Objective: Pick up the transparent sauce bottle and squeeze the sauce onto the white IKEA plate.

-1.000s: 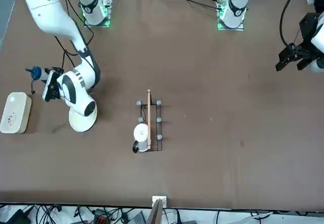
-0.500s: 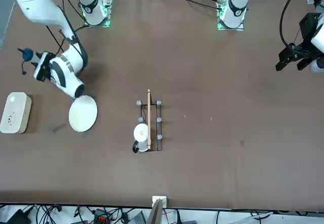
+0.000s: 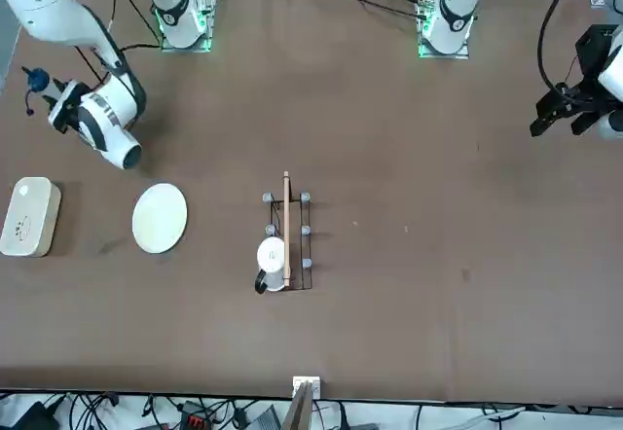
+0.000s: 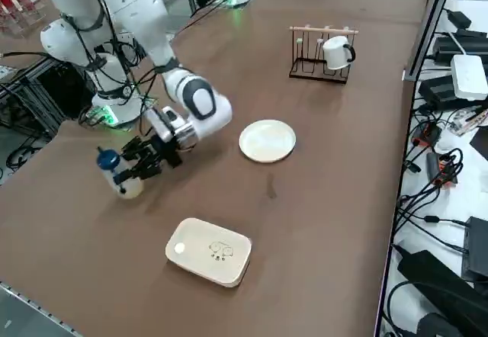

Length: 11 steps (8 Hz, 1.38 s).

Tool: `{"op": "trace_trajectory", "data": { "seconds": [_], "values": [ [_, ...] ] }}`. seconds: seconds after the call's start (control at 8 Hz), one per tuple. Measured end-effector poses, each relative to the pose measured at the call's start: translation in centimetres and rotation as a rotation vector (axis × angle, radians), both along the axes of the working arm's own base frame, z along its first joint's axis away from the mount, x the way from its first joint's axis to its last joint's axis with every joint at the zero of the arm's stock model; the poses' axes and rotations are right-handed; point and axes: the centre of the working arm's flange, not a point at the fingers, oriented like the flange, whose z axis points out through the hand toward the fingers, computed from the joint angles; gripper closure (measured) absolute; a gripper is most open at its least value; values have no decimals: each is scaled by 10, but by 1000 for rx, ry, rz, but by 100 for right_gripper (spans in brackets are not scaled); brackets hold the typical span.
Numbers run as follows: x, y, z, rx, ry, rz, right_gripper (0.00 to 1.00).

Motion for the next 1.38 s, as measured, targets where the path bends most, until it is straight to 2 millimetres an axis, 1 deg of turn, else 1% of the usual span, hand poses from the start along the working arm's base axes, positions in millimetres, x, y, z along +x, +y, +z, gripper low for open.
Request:
{"op": "trace_trajectory", "data": {
  "seconds": [0.12,0.25,0.5,0.62,0.88,1.12,1.25,1.38],
  "values": [
    [-9,-11,-8,7,5,-12,61],
    [-17,-16,-15,19,8,-17,61],
    [-30,-16,-22,28,16,-25,61],
    [-33,-14,-24,31,20,-23,61],
    [-36,-12,-30,37,24,-21,61],
    [-36,-11,-31,39,26,-20,61],
    [-35,-10,-31,36,20,-14,61],
    [-30,-9,-31,35,10,8,61]
  ]
}}
